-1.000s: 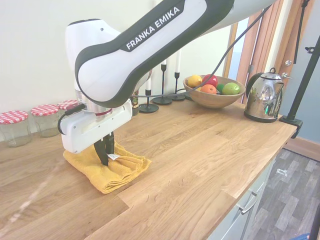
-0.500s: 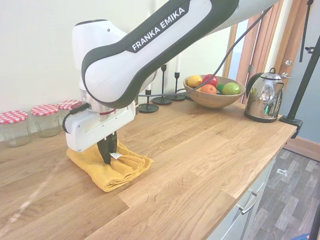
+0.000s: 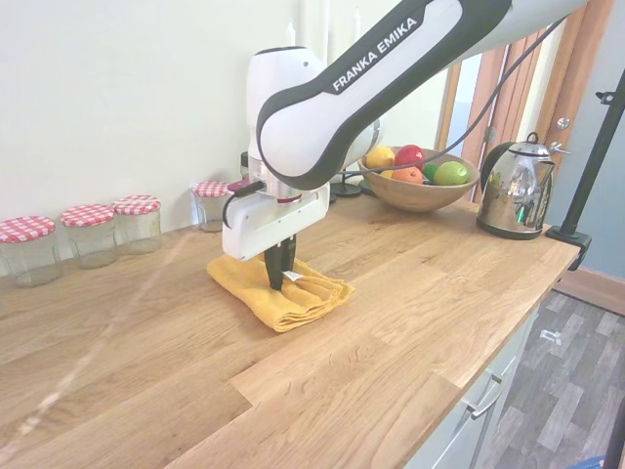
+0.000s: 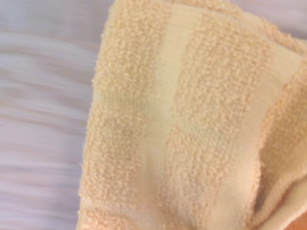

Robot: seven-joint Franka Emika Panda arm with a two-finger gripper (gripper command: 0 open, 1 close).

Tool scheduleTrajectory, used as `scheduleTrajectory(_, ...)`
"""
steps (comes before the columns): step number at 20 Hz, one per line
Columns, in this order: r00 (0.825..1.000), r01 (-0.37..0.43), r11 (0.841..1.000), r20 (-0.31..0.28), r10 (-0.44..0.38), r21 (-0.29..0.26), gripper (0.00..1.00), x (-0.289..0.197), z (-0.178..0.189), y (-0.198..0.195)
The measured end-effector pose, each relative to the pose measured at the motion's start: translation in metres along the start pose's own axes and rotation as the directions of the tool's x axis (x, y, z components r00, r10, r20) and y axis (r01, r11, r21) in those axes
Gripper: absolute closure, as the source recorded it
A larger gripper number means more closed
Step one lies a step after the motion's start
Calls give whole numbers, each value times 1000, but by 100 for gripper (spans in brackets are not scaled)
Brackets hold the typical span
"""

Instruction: Wipe the counter

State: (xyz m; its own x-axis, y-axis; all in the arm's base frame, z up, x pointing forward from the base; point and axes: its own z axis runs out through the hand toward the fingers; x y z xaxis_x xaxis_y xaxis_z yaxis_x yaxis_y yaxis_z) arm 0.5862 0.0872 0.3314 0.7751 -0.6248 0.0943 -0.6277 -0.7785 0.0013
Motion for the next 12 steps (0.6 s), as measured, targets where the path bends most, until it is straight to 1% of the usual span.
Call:
scheduleTrajectory(4, 999, -32, 1000, 9, 32, 2, 100, 41, 4, 59)
scheduleTrajectory(12, 996, -85, 996, 17, 84, 23, 100, 98, 10, 159)
